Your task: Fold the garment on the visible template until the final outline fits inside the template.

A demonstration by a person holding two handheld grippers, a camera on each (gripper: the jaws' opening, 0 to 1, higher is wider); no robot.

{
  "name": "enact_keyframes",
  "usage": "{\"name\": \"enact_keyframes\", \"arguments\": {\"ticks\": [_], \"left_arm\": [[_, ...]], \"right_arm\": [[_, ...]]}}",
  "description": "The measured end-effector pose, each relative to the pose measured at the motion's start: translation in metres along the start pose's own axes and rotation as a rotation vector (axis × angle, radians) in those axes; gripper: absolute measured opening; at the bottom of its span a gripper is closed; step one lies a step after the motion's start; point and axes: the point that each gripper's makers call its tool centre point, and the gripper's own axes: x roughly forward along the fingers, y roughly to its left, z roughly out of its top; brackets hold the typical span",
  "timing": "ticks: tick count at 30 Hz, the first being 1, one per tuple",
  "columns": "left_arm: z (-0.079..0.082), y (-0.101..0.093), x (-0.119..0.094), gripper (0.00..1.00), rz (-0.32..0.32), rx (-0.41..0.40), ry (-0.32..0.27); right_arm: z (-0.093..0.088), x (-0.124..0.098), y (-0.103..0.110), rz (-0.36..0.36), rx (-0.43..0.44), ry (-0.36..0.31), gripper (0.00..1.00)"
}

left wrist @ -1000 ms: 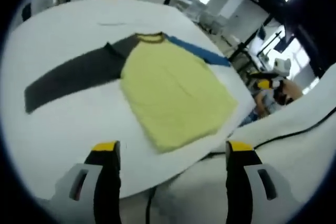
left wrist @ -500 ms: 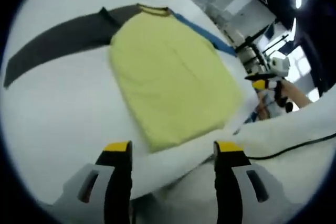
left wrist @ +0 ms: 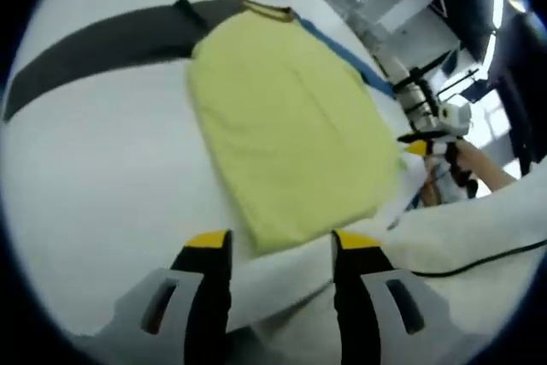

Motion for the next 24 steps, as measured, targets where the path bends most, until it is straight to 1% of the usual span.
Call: {"name": "enact_keyframes", "arguments": {"ticks": [4, 6, 10, 15, 18, 20, 22, 24], "left_arm": [[0.001, 0.0, 0.001, 0.37, 0.0, -0.003, -0.003], [0.0, -0.001, 0.002, 0.35, 0.001, -0.002, 0.0], [-0.001, 0.0, 0.004, 0.27, 0.003, -0.007, 0.0], [-0.002, 0.001, 0.005, 0.22, 0.006, -0.007, 0.001], [-0.001, 0.005, 0.006, 0.18, 0.019, -0.01, -0.001], [-0.001, 0.011, 0.006, 0.13, 0.044, -0.014, -0.002], [0.0, 0.014, 0.006, 0.08, 0.062, -0.014, -0.006], [0.0, 0.016, 0.007, 0.06, 0.065, -0.017, -0.011]], "right_arm": [[0.0, 0.002, 0.0, -0.009, 0.0, -0.002, 0.29], [0.002, 0.004, 0.0, -0.019, -0.01, -0.003, 0.28], [0.002, 0.009, 0.003, -0.018, -0.028, 0.005, 0.25], [0.0, 0.011, 0.004, -0.026, -0.047, 0.014, 0.22], [0.0, 0.011, 0.001, -0.043, -0.046, 0.009, 0.17], [-0.001, 0.012, -0.001, -0.054, -0.042, 0.004, 0.12], [-0.003, 0.012, -0.002, -0.066, -0.056, 0.01, 0.06], [-0.003, 0.012, -0.002, -0.069, -0.053, 0.005, 0.05]]}}
